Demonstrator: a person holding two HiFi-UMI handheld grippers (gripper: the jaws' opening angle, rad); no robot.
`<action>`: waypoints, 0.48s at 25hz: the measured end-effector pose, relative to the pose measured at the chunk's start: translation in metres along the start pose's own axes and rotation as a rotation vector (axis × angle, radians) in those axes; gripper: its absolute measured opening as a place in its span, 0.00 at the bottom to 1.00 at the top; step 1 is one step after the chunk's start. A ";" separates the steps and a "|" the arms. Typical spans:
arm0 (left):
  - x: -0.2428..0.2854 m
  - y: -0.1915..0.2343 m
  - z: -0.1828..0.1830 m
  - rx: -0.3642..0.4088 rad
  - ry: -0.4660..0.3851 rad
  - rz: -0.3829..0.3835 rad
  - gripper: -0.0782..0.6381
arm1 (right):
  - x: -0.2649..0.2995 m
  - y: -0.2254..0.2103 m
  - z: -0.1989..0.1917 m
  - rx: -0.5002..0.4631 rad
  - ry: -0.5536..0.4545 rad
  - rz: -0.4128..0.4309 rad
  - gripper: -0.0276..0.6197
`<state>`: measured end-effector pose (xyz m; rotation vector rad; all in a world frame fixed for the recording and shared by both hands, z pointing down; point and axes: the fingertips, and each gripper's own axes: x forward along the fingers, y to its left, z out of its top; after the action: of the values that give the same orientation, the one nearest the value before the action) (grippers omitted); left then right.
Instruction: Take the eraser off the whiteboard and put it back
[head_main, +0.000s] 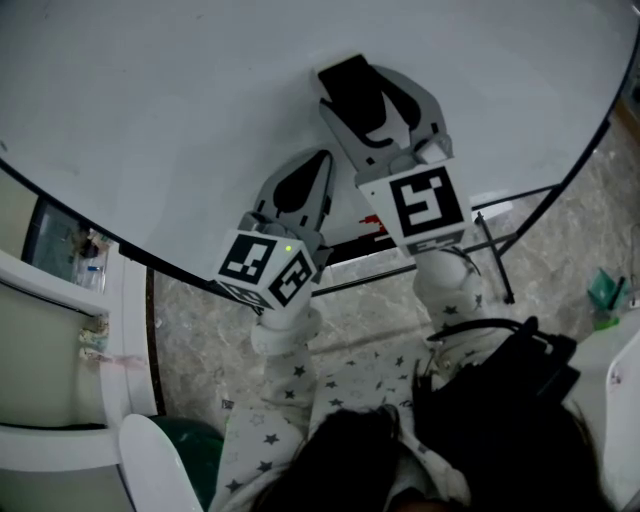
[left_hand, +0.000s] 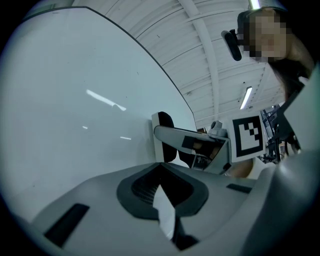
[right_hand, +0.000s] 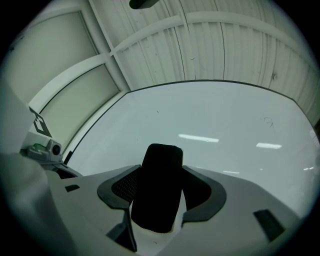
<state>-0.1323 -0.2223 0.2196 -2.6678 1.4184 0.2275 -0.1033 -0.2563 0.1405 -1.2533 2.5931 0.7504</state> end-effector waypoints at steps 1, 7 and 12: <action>0.001 -0.001 0.000 0.000 0.000 -0.002 0.11 | 0.000 -0.002 0.001 -0.004 0.001 -0.005 0.44; 0.005 -0.003 0.002 0.003 -0.002 -0.014 0.11 | -0.003 -0.007 0.003 -0.012 0.003 -0.049 0.44; 0.008 -0.006 0.000 0.000 -0.005 -0.022 0.11 | -0.005 -0.011 0.001 -0.025 0.008 -0.087 0.44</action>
<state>-0.1227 -0.2255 0.2183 -2.6792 1.3870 0.2316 -0.0920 -0.2583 0.1379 -1.3694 2.5240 0.7661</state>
